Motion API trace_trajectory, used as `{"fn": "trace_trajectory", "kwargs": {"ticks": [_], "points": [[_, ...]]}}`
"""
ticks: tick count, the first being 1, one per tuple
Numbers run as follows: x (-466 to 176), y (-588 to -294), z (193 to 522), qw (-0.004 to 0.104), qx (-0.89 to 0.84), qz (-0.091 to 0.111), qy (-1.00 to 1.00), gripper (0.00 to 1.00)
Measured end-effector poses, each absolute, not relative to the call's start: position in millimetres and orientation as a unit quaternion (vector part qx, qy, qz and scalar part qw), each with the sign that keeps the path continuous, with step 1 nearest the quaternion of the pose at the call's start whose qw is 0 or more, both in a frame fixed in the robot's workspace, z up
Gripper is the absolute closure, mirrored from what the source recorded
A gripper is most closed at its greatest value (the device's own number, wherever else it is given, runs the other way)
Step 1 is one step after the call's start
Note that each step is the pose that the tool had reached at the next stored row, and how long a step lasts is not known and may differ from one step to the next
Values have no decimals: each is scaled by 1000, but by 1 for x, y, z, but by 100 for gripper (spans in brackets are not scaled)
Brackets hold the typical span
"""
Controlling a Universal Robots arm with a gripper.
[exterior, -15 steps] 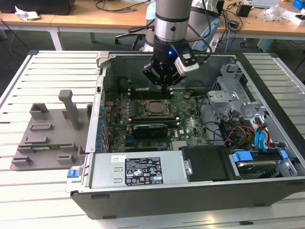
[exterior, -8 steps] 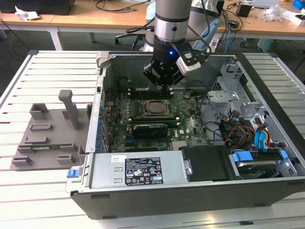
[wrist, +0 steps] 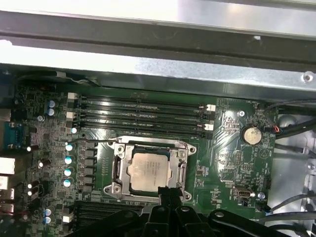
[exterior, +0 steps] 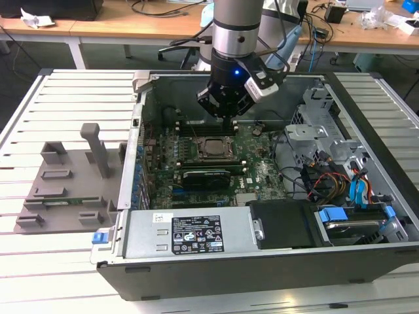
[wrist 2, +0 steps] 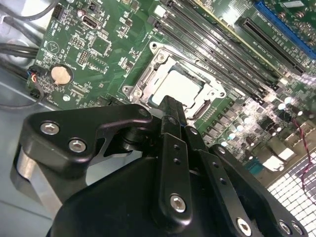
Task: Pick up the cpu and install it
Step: 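Install the first cpu locking lever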
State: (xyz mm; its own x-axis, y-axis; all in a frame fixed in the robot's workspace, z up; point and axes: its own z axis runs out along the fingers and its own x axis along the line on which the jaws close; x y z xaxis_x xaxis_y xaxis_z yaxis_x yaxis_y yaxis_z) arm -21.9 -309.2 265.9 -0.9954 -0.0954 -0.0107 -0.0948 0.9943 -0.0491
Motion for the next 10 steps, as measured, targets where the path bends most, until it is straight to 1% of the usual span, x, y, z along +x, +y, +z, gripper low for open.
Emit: {"fn": "trace_trajectory", "kwargs": {"ticks": [10], "points": [[-22,-309,266,8,-91,-24,995,89]]}}
